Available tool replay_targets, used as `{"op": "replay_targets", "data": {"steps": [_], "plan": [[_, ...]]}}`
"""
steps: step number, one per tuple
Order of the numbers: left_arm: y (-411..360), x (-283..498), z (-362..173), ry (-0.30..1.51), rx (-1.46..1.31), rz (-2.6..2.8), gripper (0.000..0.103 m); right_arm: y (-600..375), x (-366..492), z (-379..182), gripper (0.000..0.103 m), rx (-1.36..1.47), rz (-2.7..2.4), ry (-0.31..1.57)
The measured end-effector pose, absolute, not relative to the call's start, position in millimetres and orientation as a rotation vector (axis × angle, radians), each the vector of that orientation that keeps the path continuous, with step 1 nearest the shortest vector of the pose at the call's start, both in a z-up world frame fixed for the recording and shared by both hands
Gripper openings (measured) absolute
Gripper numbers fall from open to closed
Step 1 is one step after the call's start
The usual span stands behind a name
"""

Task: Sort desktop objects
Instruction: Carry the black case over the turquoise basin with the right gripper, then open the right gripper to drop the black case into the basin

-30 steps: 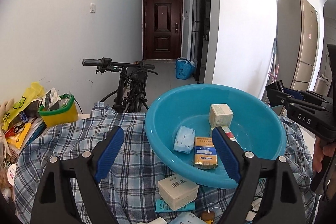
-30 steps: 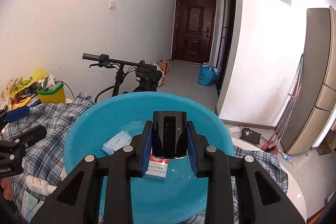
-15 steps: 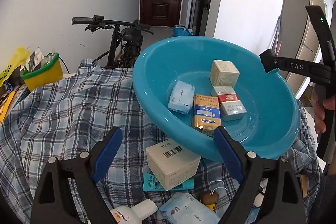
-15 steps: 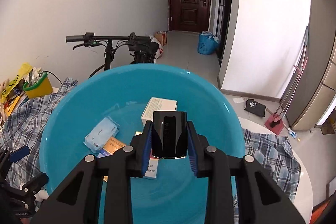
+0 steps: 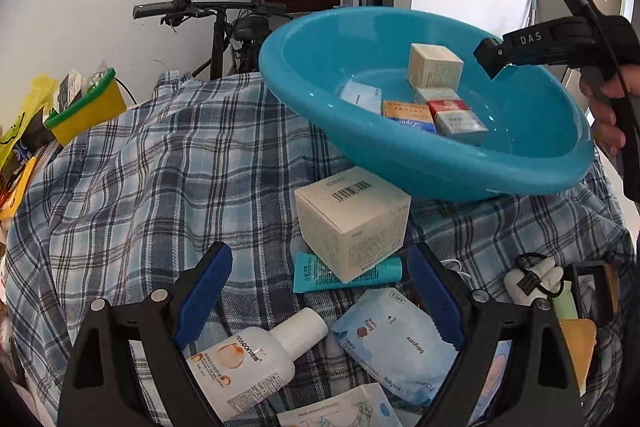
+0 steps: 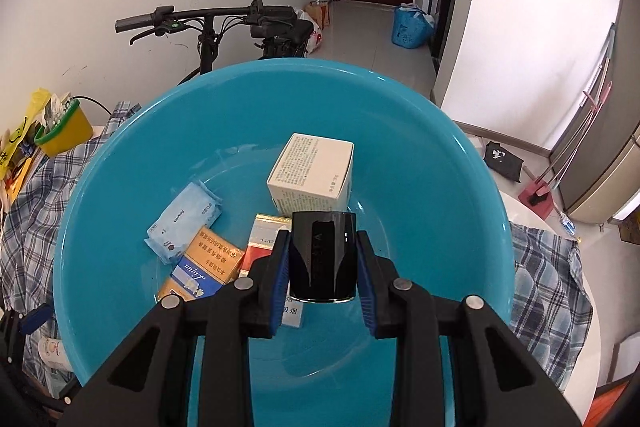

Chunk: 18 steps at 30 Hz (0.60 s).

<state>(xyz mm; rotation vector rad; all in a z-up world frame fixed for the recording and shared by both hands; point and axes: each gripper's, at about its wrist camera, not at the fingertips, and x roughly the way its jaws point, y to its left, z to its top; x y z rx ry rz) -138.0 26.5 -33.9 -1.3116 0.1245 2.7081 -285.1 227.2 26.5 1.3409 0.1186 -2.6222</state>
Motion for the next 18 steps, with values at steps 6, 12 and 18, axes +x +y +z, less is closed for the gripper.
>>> {"op": "replay_targets", "data": {"steps": [6, 12, 18], "plan": [[28.1, -140.0, -40.3, 0.125, -1.333, 2.691, 0.091, 229.0, -286.4, 22.9, 0.029, 1.359, -2.614, 0.113], [29.1, -138.5, -41.7, 0.134, -1.33, 2.696, 0.091, 232.0, -285.9, 25.9, 0.029, 1.355, -2.621, 0.094], [29.4, -139.5, -46.5, 0.153, -1.353, 2.69, 0.091, 231.4, -283.3, 31.7, 0.077, 1.319, -2.66, 0.09]]}}
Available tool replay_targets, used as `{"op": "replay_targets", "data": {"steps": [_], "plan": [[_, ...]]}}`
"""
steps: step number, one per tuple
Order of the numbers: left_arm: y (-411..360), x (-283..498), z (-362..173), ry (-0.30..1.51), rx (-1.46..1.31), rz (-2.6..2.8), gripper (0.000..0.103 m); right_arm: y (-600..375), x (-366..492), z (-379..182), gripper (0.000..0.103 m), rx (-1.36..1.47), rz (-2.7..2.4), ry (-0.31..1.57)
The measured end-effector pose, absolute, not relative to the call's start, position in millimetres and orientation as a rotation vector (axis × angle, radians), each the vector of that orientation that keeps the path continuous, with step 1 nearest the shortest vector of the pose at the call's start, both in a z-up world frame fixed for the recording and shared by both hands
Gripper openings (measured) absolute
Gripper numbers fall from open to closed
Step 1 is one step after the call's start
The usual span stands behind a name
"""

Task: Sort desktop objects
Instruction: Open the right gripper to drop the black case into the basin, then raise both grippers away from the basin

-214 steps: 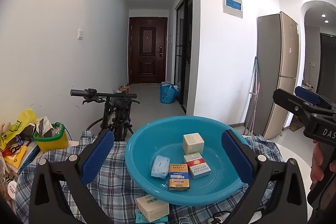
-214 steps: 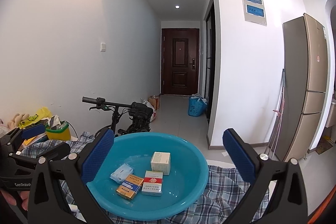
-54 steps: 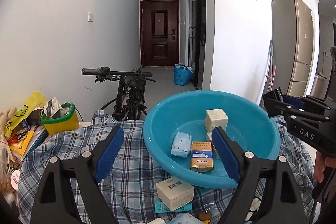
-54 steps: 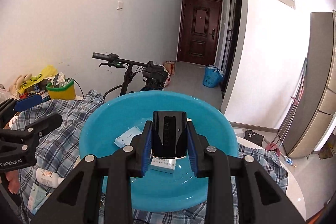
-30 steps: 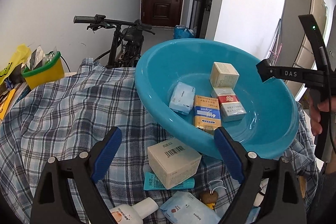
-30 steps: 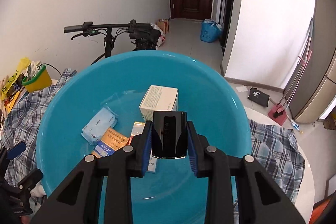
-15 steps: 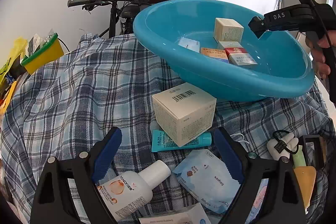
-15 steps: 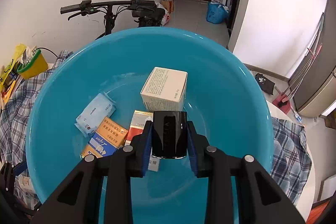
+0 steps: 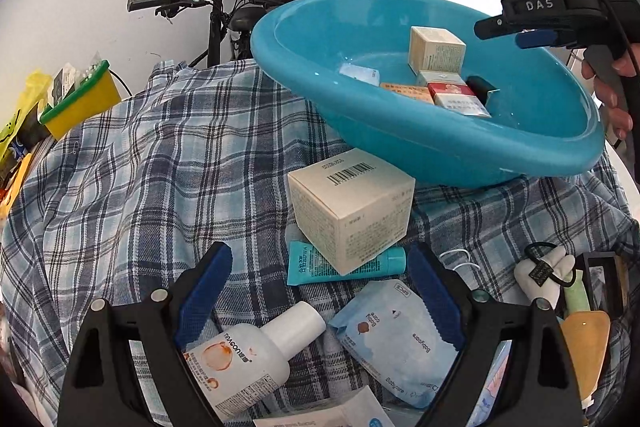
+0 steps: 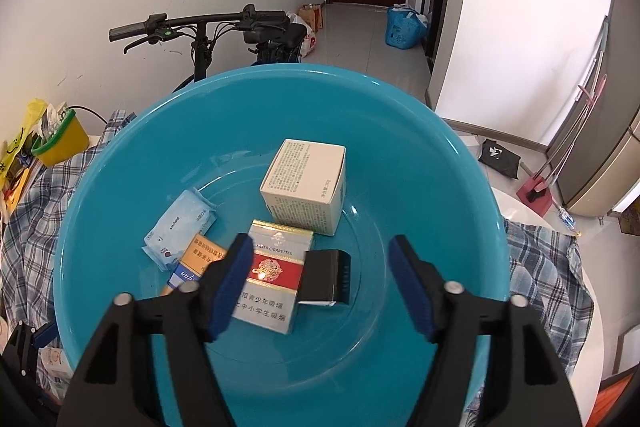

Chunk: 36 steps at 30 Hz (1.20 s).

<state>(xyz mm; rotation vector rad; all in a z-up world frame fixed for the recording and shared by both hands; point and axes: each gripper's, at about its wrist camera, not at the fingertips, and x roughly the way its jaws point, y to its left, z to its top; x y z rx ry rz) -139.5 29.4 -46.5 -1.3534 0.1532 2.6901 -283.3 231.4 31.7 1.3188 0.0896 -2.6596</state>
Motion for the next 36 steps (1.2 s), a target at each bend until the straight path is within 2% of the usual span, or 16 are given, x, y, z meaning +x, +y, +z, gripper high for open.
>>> {"op": "replay_targets", "data": {"steps": [4, 5, 6, 8, 14, 17, 20, 25, 28, 33, 34, 36], "plan": [[25.3, -139.1, -50.4, 0.144, -1.359, 2.704, 0.091, 237.6, -260.6, 53.9, 0.077, 1.24, -2.715, 0.08], [22.8, -137.9, -51.4, 0.128, -1.356, 2.709, 0.091, 242.7, -248.5, 62.0, 0.082, 1.202, -2.716, 0.054], [20.3, -136.1, -51.5, 0.105, -1.344, 2.711, 0.091, 248.8, -234.6, 69.0, 0.092, 1.155, -2.718, 0.021], [17.4, -130.6, -48.1, 0.076, -1.299, 2.727, 0.091, 260.1, -201.5, 79.9, 0.1, 1.064, -2.749, -0.036], [19.0, -110.9, -31.0, 0.079, -1.187, 2.796, 0.091, 272.7, -106.2, 83.3, 0.103, 0.898, -2.794, -0.126], [19.1, -96.0, -22.2, 0.051, -1.14, 2.804, 0.091, 260.0, -75.9, 63.0, 0.103, 0.885, -2.806, -0.063], [17.6, -77.7, -10.8, 0.053, -1.05, 2.843, 0.091, 248.5, -56.6, 48.9, 0.103, 0.842, -2.828, 0.007], [16.0, -49.1, 14.2, 0.085, -0.889, 2.896, 0.091, 253.8, -30.1, 37.1, 0.103, 0.787, -2.85, -0.096], [12.9, -27.5, 20.1, 0.05, -0.823, 2.909, 0.091, 251.5, -17.9, 22.7, 0.103, 0.839, -2.844, -0.08], [-2.0, 16.0, 17.7, -0.048, -0.564, 3.005, 0.092, 250.8, 18.9, 17.5, 0.103, 0.536, -2.977, -0.038], [-3.6, 23.2, 17.4, -0.048, -0.521, 3.013, 0.093, 250.1, 23.2, 17.8, 0.103, 0.49, -2.981, -0.03], [-6.1, 34.7, 17.1, -0.057, -0.46, 3.014, 0.103, 247.0, 26.9, 18.0, 0.103, 0.465, -2.963, -0.01]]}}
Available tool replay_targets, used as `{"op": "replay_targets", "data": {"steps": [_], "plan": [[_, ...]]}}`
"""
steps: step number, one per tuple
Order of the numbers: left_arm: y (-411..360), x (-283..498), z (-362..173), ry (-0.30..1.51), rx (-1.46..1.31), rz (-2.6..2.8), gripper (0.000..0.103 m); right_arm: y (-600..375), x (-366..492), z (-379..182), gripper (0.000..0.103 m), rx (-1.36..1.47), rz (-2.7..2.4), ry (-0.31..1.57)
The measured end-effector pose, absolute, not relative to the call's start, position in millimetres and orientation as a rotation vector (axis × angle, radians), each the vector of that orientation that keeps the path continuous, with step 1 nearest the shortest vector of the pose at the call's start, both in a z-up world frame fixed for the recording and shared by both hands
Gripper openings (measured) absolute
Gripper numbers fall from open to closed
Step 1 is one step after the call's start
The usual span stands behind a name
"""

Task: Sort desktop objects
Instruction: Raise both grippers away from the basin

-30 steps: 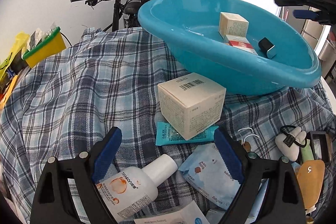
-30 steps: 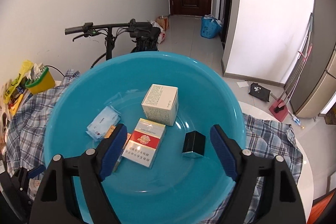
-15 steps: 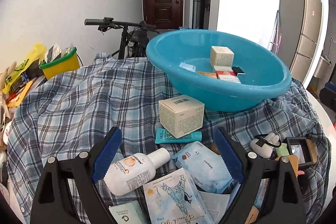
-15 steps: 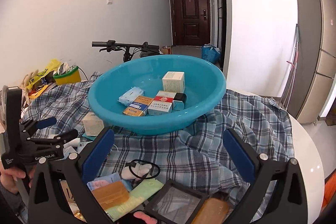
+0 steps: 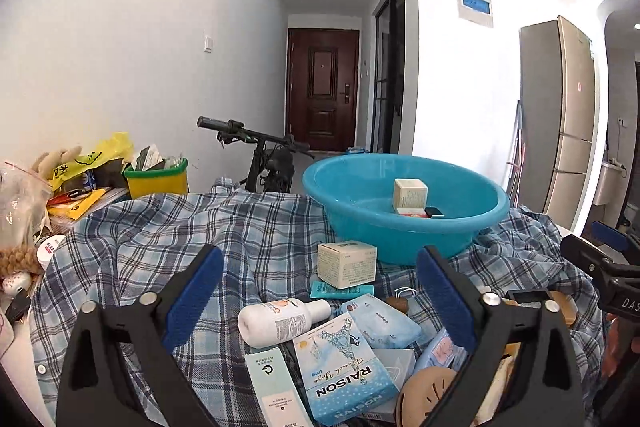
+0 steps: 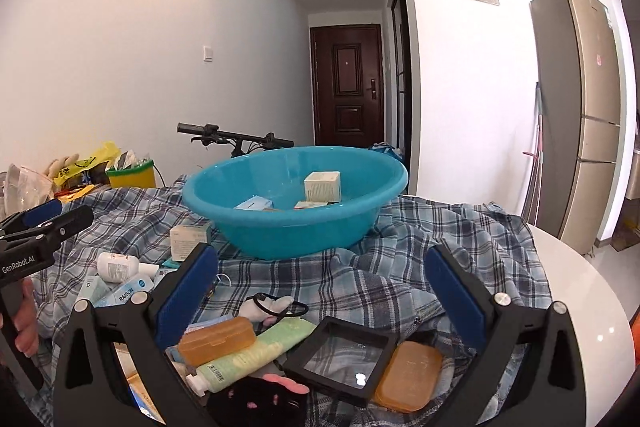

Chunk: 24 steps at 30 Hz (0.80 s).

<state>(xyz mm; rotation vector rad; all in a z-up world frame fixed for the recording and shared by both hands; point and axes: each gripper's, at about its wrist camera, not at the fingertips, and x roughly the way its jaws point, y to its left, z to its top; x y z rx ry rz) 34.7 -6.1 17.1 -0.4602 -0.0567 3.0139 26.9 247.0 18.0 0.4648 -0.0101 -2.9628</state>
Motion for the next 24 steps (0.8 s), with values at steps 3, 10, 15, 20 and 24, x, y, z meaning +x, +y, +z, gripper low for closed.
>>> {"op": "replay_targets", "data": {"steps": [3, 10, 15, 20, 24], "plan": [[-7.8, 45.2, 17.1, -0.066, -0.404, 3.016, 0.103, 243.7, 28.8, 13.1, 0.103, 0.447, -2.966, 0.003], [3.5, 55.1, 14.5, 0.025, -0.394, 2.992, 0.103, 238.7, 39.2, 9.4, 0.103, 0.381, -2.968, 0.03], [5.9, 65.4, 3.4, 0.057, -0.354, 3.008, 0.103, 242.3, 39.8, 9.6, 0.103, 0.372, -2.965, -0.003], [2.0, 65.2, 2.9, 0.022, -0.354, 3.008, 0.103, 239.5, 25.9, 2.6, 0.103, 0.501, -2.964, 0.025], [-0.5, 64.4, 2.0, 0.007, -0.363, 3.022, 0.103, 233.1, 25.8, 0.9, 0.103, 0.513, -2.961, 0.078]]}}
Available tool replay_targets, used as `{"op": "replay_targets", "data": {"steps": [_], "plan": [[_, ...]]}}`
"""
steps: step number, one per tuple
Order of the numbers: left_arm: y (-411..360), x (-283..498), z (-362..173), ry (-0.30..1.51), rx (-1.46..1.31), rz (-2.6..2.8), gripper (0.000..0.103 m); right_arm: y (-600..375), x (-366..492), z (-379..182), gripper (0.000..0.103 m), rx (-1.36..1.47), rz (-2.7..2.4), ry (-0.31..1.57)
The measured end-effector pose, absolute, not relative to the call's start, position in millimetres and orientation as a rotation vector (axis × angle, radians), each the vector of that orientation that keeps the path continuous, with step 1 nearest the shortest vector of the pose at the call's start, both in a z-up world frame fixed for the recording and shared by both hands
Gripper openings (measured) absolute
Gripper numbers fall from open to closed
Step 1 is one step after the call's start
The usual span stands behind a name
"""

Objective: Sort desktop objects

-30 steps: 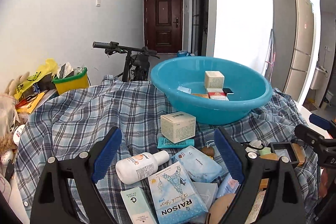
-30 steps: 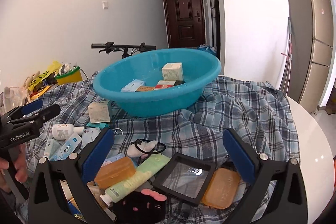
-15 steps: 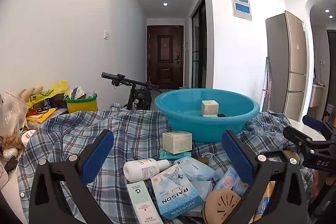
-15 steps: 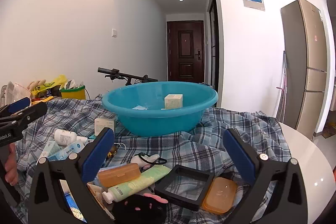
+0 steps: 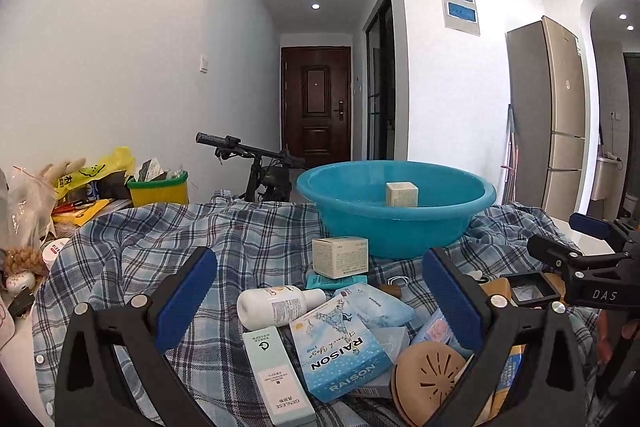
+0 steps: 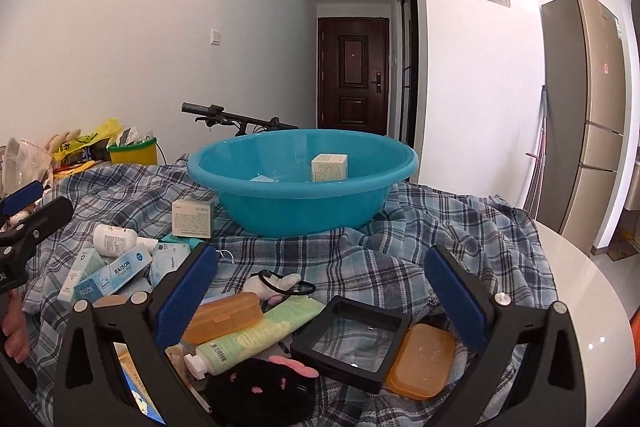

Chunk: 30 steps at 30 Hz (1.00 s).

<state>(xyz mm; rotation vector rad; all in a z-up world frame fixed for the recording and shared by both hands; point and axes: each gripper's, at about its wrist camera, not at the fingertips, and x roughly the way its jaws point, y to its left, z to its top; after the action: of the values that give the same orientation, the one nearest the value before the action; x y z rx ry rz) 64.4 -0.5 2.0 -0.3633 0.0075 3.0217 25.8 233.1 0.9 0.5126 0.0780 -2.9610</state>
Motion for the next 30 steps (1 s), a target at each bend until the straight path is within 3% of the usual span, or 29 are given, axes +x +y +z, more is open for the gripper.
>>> {"op": "replay_targets", "data": {"steps": [23, 30], "plan": [[-3.4, 61.3, 0.6, -0.004, -0.372, 3.034, 0.103, 234.2, 25.1, 0.3, 0.103, 0.519, -2.955, 0.066], [-3.2, 61.3, 0.5, -0.005, -0.372, 3.035, 0.103, 224.6, -15.3, -21.3, 0.103, 0.887, -2.807, 0.113]]}}
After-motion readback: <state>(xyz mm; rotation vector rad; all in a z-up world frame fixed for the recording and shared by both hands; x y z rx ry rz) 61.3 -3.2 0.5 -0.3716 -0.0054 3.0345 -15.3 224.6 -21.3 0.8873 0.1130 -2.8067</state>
